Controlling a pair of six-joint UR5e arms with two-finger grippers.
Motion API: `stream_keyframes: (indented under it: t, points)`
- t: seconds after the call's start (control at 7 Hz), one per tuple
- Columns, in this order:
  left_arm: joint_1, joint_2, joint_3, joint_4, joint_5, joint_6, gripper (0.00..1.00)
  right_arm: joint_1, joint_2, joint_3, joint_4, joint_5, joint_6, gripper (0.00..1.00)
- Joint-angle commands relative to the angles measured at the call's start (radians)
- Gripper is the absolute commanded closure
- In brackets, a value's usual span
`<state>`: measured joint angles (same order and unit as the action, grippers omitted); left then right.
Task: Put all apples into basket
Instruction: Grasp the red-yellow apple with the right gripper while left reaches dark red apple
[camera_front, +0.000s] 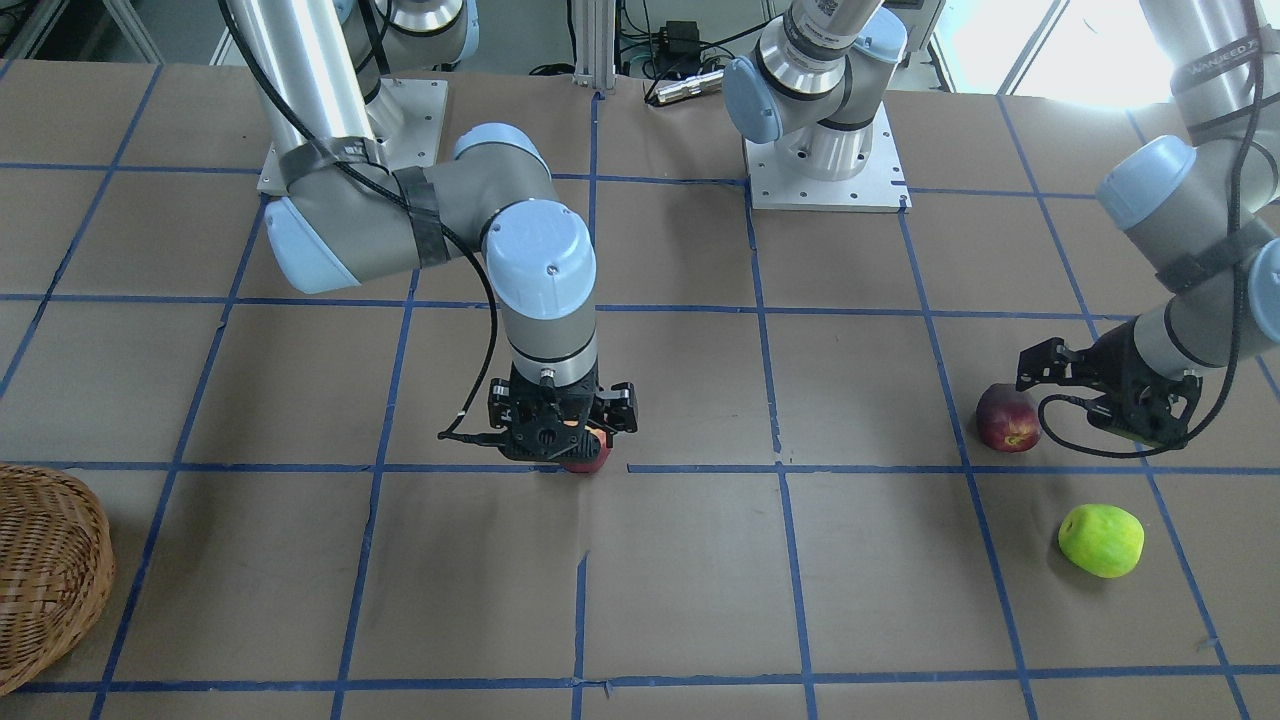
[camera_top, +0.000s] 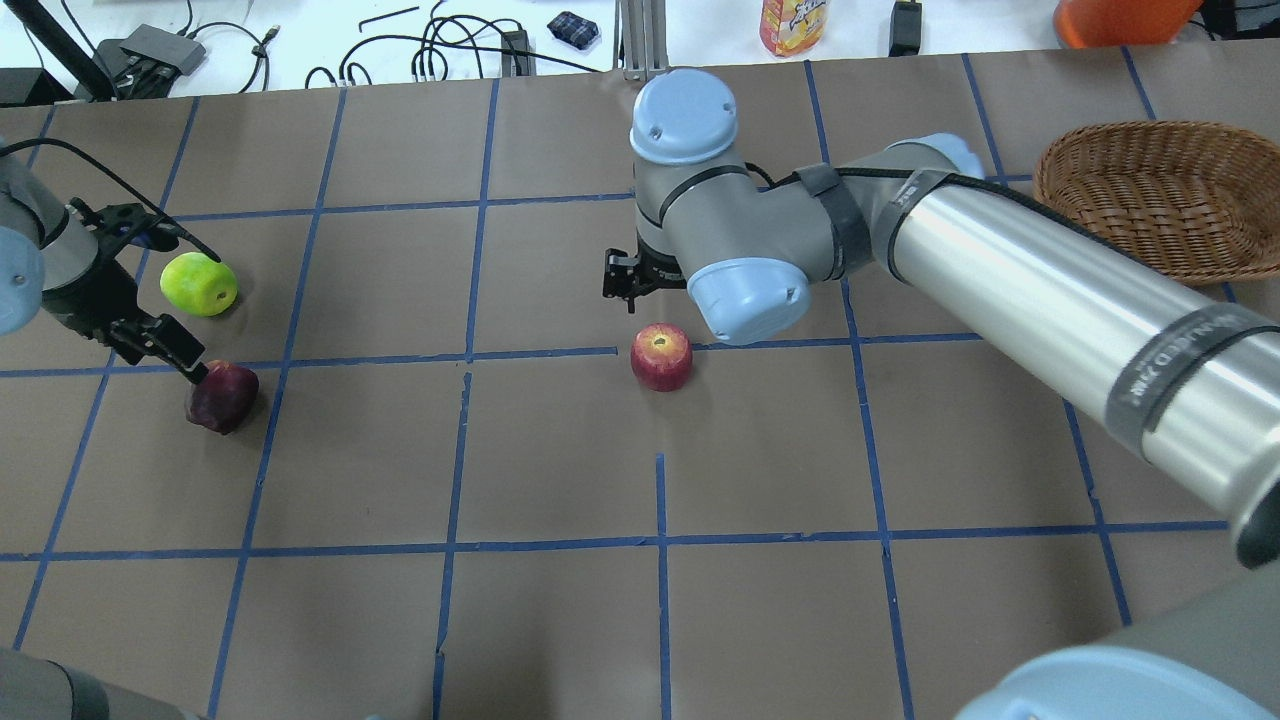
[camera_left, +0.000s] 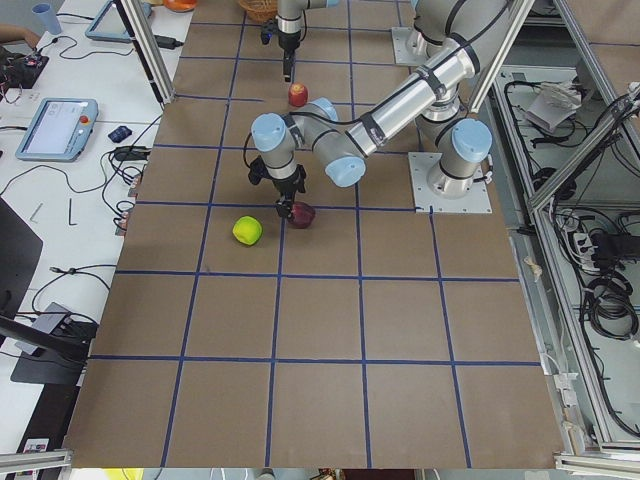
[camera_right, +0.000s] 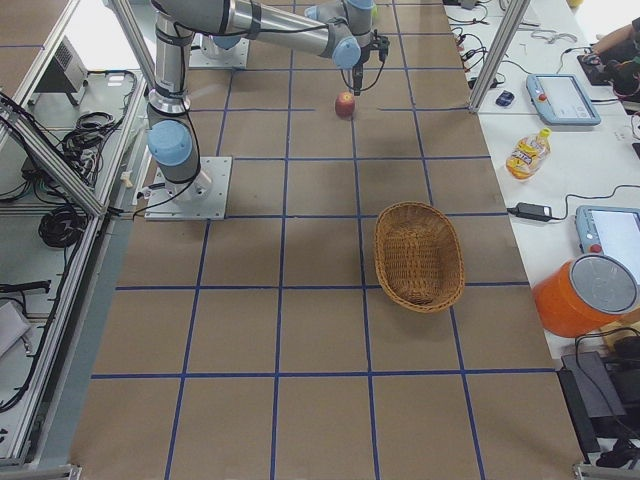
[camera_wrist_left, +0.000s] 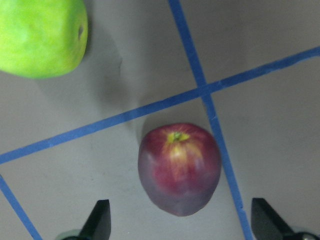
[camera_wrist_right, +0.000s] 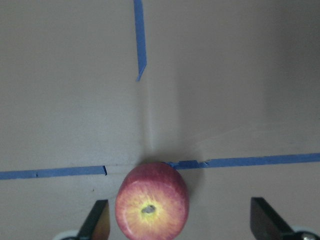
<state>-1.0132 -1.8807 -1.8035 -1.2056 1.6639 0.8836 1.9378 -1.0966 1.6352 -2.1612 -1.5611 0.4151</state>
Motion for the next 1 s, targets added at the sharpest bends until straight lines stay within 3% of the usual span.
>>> stream_keyframes:
  t: [0.0,0.29,0.43,0.57,0.71,0.86]
  points:
    - [0.019,-0.031,-0.036,0.035,-0.025,0.011,0.0,0.021,0.058,0.018,-0.015,0.005,0.008,0.0]
    - [0.021,-0.069,-0.031,0.034,-0.075,-0.017,0.0,0.033,0.066,0.037,-0.011,-0.008,0.004,0.0]
    - [0.019,-0.093,-0.031,0.034,-0.122,-0.044,0.0,0.033,0.07,0.064,-0.073,-0.01,0.004,0.0]
    - [0.018,-0.115,-0.03,0.041,-0.124,-0.054,0.0,0.033,0.076,0.092,-0.194,-0.013,-0.012,0.19]
    - [0.005,-0.115,-0.017,0.082,-0.109,-0.049,0.99,0.032,0.073,0.094,-0.207,-0.014,-0.012,0.65]
    - [-0.025,-0.082,0.005,0.033,-0.099,-0.058,1.0,0.009,0.066,0.086,-0.189,-0.014,-0.018,0.68]
